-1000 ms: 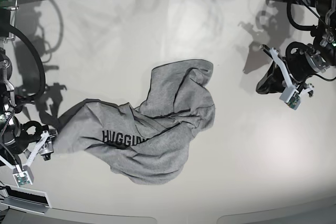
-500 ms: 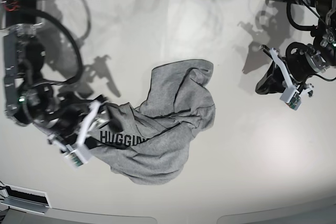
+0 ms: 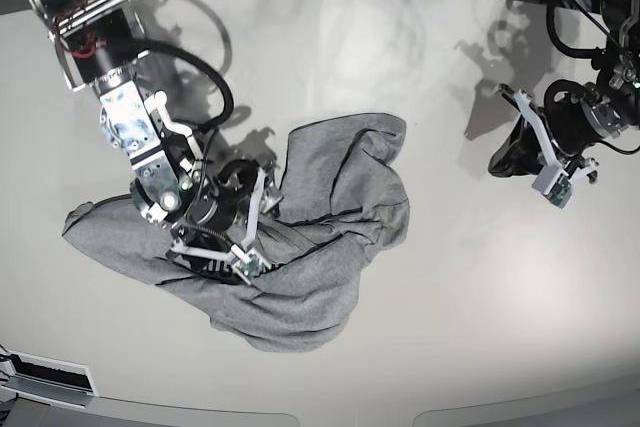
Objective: Layout the t-shirt on the table in an organized manner, then fold the t-shirt properly
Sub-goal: 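Regrasp the shirt with the right gripper and lift it up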
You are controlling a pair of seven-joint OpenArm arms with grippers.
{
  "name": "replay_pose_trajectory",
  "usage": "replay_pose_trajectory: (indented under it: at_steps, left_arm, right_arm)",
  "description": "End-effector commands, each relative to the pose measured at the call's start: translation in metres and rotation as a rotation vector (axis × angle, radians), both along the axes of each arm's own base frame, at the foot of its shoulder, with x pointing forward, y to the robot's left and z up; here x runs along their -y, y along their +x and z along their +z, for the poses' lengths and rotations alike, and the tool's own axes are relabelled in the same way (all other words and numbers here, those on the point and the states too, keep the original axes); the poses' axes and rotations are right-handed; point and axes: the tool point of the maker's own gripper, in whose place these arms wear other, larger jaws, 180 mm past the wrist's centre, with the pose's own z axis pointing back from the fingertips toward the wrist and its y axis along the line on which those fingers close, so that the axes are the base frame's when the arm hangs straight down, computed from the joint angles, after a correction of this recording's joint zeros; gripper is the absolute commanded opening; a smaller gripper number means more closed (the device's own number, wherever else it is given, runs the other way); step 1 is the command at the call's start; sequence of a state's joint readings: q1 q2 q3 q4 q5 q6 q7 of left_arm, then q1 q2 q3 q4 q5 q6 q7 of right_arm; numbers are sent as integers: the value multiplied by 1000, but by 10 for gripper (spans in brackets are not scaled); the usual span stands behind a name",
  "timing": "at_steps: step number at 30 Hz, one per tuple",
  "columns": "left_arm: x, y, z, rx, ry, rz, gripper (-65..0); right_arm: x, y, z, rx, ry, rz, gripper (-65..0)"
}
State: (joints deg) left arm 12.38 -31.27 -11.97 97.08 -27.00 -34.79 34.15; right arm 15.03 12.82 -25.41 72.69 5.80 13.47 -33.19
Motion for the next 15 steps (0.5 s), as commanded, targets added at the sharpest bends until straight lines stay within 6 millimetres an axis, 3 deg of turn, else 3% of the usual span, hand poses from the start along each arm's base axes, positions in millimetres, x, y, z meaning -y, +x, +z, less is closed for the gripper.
replay_pose_trajectory:
  at_steps: [1, 3, 4, 9, 12, 15]
  left_arm:
    - [-1, 8, 13, 43, -9, -6, -650]
    - [-1, 8, 13, 45, -10, -6, -650]
    - [-1, 8, 13, 44, -11, -6, -650]
    - [2, 8, 16, 45, -37, -3, -650]
    - [2, 8, 16, 44, -39, -3, -650]
    - [2, 8, 16, 45, -39, -3, -650]
  right_arm:
    - [6, 18, 12, 51, -2, -19, -160]
    - [11, 24, 4, 29, -14, -29, -178]
    - [11, 25, 0, 11, -18, -24, -221]
    - [3, 17, -14, -54, -18, 53, -623]
    - [1, 17, -10, -59, -28, 66, -650]
    - [-4, 18, 12, -53, -46, 74, -650]
